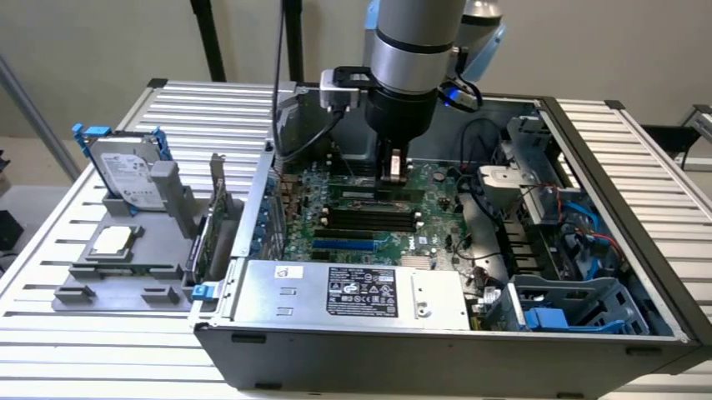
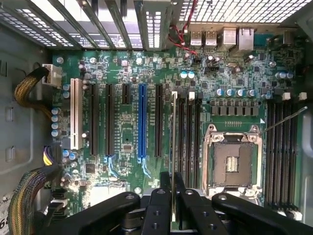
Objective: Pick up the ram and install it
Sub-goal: 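Insert the ram into the slot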
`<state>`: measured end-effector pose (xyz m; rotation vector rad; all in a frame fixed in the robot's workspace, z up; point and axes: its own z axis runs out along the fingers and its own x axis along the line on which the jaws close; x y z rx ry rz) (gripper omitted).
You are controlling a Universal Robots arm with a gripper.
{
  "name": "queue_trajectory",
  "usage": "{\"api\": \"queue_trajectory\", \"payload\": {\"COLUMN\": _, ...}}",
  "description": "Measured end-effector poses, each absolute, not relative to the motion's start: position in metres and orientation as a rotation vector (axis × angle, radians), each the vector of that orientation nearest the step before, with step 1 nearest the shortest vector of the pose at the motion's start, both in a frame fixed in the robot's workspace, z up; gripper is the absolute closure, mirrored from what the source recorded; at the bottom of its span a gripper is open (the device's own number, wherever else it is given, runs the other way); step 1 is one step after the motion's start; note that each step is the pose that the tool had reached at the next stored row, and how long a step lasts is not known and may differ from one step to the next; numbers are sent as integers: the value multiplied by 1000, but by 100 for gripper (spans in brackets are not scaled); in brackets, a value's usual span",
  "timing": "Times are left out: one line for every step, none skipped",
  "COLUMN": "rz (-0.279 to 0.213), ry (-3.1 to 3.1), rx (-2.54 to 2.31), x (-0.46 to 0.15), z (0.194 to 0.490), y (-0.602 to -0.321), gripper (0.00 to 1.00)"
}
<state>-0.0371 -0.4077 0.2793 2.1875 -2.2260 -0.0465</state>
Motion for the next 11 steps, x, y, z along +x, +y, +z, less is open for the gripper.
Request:
{"api": "queue_trajectory", "payload": {"rz": -44, "ry": -2225, "rx": 2186, "x": -36, "z": 278, "y": -408, "gripper": 86}}
{"api": "queue_trajectory", "payload": {"rz": -43, "ry": -2224, "rx": 2186, "x": -36, "z": 276, "y": -408, "gripper": 86}}
{"api": "queue_trajectory", "payload": {"rz": -42, "ry": -2224, "rx": 2186, "x": -35, "z": 274, "y": -408, "gripper": 86}}
{"api": "queue_trajectory", "payload": {"rz": -42, "ry": -2224, "rx": 2185, "x": -35, "z": 273, "y": -408, "gripper": 86}}
{"api": "queue_trajectory", "payload": {"rz": -42, "ry": -2224, "rx": 2185, "x": -35, "z": 271, "y": -408, "gripper": 86}}
{"api": "queue_trajectory", "payload": {"rz": -42, "ry": -2224, "rx": 2185, "x": -35, "z": 269, "y": -408, "gripper": 86}}
{"api": "queue_trajectory", "payload": {"rz": -42, "ry": -2224, "rx": 2186, "x": -35, "z": 267, "y": -408, "gripper": 86}}
{"api": "queue_trajectory", "payload": {"rz": -42, "ry": -2224, "rx": 2186, "x": -35, "z": 265, "y": -408, "gripper": 86}}
{"api": "queue_trajectory", "payload": {"rz": -42, "ry": -2224, "rx": 2186, "x": -35, "z": 263, "y": -408, "gripper": 86}}
{"api": "queue_trajectory", "payload": {"rz": -42, "ry": -2224, "rx": 2186, "x": -35, "z": 262, "y": -408, "gripper": 86}}
{"api": "queue_trajectory", "payload": {"rz": -42, "ry": -2224, "rx": 2185, "x": -35, "z": 260, "y": -408, "gripper": 86}}
